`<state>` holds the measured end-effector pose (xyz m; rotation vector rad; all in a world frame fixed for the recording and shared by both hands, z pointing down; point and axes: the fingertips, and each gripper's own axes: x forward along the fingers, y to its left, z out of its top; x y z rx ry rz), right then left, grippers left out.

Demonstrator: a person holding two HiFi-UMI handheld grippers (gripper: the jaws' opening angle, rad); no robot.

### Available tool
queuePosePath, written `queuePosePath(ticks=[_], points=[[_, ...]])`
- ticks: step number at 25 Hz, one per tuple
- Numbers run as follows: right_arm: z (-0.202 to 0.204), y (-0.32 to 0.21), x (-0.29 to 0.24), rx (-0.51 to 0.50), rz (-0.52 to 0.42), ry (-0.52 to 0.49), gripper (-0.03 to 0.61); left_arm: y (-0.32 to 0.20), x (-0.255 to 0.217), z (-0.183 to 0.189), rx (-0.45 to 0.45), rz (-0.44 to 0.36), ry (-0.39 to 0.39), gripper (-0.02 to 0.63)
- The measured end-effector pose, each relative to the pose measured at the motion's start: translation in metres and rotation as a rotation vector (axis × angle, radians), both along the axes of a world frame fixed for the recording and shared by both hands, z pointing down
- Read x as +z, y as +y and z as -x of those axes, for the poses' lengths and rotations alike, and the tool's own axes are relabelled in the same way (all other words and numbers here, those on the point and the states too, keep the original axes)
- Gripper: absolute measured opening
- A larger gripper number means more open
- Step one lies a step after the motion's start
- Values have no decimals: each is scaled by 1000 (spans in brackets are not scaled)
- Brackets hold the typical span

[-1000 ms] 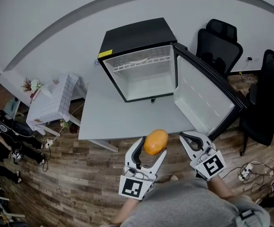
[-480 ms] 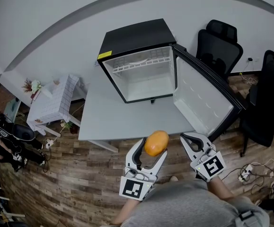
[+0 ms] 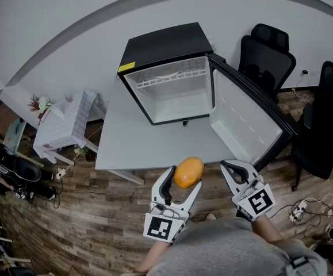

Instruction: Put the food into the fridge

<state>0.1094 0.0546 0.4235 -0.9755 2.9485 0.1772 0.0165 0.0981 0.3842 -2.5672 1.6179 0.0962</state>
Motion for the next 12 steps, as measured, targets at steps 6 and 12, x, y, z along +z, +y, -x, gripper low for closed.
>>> queuePosePath(ticks=[6, 12], points=[[1, -3, 2, 10, 12, -2, 12, -6, 2, 7, -7, 11, 10, 328], [5, -20, 4, 42, 29, -3, 12, -23, 11, 19, 1, 31, 3, 328]])
